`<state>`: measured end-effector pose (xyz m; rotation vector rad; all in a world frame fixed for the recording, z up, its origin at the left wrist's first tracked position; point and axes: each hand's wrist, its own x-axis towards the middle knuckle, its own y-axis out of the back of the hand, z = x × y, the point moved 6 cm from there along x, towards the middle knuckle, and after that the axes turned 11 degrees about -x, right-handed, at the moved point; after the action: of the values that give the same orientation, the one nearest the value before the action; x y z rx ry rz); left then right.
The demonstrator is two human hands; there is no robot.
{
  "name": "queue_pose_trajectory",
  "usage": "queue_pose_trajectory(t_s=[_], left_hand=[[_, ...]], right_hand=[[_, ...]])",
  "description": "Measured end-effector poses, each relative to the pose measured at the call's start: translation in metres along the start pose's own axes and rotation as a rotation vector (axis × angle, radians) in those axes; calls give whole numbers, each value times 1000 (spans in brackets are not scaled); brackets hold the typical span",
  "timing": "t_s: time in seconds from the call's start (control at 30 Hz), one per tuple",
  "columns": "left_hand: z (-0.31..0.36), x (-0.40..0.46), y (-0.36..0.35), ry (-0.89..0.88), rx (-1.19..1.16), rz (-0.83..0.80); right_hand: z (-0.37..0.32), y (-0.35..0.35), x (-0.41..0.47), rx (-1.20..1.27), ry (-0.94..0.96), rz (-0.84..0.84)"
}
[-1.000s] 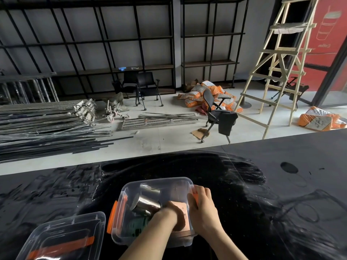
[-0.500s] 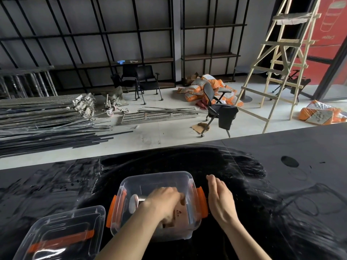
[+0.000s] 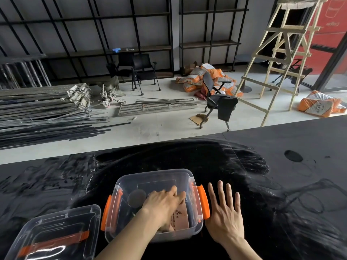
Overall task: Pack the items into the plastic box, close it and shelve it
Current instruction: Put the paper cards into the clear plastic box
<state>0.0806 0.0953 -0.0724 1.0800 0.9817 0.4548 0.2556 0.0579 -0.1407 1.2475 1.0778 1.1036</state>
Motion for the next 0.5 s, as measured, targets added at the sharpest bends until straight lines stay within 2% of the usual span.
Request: queue_pose_trajectory(t_s=[0.17,0.27,0.4,0.5], left_hand=[[4,0,2,-10,59,42],[1,-3,5,5,-69,65],[-15,-4,3,199,-425,122],[-15,0,-2,318,-410,153]], right_hand=[[1,2,-3,-6,-4,-7],[0,5,-3,7,-5,-3],[1,6,-3,1,-10,0],[0,4,-2,17,-11,-11]])
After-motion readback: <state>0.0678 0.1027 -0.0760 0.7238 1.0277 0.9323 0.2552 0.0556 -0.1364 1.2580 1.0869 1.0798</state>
